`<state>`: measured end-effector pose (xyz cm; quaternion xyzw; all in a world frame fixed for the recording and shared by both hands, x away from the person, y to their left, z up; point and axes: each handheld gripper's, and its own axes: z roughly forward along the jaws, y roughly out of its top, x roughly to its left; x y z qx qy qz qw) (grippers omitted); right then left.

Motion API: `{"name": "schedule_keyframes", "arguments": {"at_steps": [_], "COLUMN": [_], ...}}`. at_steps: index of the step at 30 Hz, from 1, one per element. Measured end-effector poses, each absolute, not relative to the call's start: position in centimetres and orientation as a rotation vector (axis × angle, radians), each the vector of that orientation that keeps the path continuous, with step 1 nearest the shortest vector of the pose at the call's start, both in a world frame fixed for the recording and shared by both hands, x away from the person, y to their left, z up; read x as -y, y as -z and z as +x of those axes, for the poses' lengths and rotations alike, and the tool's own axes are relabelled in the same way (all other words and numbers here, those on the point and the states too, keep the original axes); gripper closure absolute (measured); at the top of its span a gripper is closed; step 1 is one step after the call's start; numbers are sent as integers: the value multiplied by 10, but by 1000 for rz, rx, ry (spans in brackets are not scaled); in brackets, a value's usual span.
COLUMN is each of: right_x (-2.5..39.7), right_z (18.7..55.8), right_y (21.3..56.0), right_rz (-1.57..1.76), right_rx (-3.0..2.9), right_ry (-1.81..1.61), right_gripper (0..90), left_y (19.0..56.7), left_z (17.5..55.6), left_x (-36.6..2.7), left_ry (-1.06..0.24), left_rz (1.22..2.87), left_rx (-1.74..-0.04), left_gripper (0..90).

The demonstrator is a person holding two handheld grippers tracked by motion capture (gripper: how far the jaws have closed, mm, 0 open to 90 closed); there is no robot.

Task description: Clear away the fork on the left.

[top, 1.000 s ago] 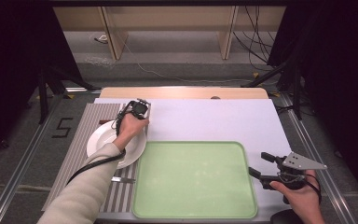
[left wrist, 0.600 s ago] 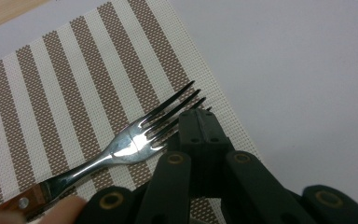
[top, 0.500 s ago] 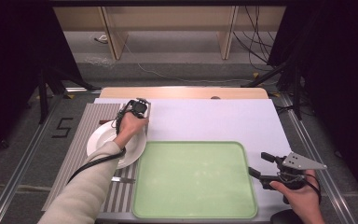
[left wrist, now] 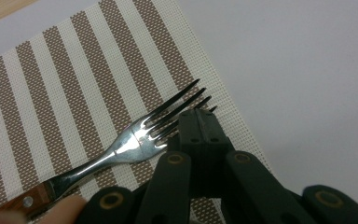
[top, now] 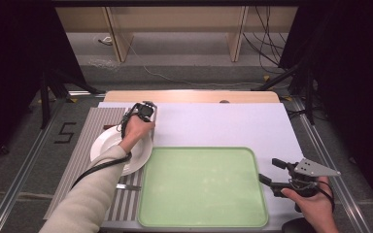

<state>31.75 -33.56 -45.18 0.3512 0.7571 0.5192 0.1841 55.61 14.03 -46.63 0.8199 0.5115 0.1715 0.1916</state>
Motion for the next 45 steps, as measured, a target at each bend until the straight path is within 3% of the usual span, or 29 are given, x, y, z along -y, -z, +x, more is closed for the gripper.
{"name": "schedule_keyframes", "arguments": {"at_steps": [45], "right_x": [335], "right_z": [317], "right_y": [452], "right_rz": [995], "right_rx": [-2140], "right_ry": [-1466], "right_gripper": [200], "left_y": [462], "left_z": [571], "left_x": [-134], "left_ry": [-418], "left_rz": [2372], "left_rx": [-1505], "left_gripper": [894]}}
